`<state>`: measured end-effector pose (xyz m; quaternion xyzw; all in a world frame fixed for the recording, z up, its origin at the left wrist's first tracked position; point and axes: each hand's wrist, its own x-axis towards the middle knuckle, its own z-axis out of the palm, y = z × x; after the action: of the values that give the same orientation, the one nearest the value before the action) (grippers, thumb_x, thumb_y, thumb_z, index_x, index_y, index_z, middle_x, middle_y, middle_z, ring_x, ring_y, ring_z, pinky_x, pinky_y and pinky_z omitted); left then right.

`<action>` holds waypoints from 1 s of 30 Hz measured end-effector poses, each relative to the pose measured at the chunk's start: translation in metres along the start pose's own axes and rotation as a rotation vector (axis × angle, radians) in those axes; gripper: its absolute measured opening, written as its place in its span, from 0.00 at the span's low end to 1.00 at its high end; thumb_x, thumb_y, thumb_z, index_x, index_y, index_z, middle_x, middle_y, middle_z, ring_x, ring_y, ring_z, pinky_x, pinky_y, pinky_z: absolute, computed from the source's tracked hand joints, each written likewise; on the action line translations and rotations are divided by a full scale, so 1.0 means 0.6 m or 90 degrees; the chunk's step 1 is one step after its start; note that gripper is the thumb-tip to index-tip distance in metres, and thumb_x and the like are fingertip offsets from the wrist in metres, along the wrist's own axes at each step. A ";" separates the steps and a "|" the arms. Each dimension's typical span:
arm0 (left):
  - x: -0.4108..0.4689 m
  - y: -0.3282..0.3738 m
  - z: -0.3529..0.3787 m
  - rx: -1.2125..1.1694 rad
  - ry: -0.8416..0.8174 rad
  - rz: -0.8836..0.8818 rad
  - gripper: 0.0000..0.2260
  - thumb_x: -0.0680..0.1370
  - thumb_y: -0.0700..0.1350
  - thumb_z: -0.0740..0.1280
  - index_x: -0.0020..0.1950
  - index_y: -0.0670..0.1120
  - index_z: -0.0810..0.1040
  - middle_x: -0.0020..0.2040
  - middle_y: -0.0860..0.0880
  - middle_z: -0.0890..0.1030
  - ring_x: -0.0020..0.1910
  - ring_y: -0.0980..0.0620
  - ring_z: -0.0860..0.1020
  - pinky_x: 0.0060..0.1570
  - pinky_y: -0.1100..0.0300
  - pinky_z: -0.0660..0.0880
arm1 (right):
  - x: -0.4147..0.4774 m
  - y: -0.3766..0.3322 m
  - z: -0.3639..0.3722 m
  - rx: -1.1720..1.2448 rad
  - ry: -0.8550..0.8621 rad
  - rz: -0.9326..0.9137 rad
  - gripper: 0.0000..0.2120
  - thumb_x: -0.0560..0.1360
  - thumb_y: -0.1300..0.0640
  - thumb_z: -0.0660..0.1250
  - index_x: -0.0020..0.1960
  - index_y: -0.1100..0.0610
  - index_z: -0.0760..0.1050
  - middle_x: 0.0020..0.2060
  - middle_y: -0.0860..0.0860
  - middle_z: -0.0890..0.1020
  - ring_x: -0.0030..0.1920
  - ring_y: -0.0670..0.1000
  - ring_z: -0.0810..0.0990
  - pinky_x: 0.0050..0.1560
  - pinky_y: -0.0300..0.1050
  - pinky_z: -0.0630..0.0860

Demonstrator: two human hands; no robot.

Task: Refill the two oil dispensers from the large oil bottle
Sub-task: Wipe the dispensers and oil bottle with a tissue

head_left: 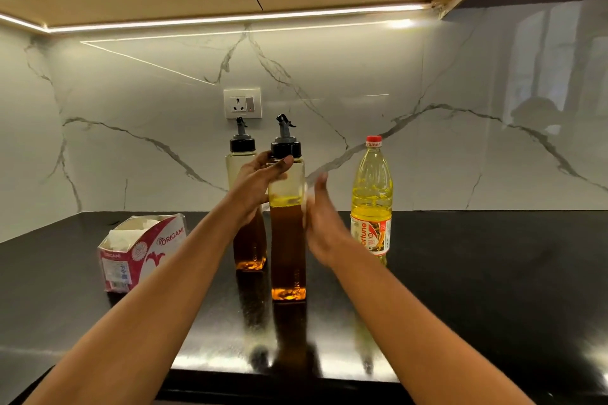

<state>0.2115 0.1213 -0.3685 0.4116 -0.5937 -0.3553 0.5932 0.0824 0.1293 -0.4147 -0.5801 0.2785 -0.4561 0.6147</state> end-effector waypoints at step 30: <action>0.005 0.002 -0.012 0.028 0.002 -0.026 0.25 0.74 0.53 0.69 0.70 0.49 0.71 0.65 0.49 0.76 0.65 0.47 0.73 0.62 0.38 0.70 | -0.028 0.107 -0.024 0.034 -0.052 0.219 0.40 0.72 0.28 0.39 0.74 0.50 0.61 0.71 0.55 0.67 0.72 0.57 0.63 0.73 0.58 0.57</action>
<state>0.2185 0.1194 -0.3655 0.4368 -0.5922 -0.3536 0.5775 0.0780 0.1318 -0.4824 -0.5256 0.3364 -0.3271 0.7096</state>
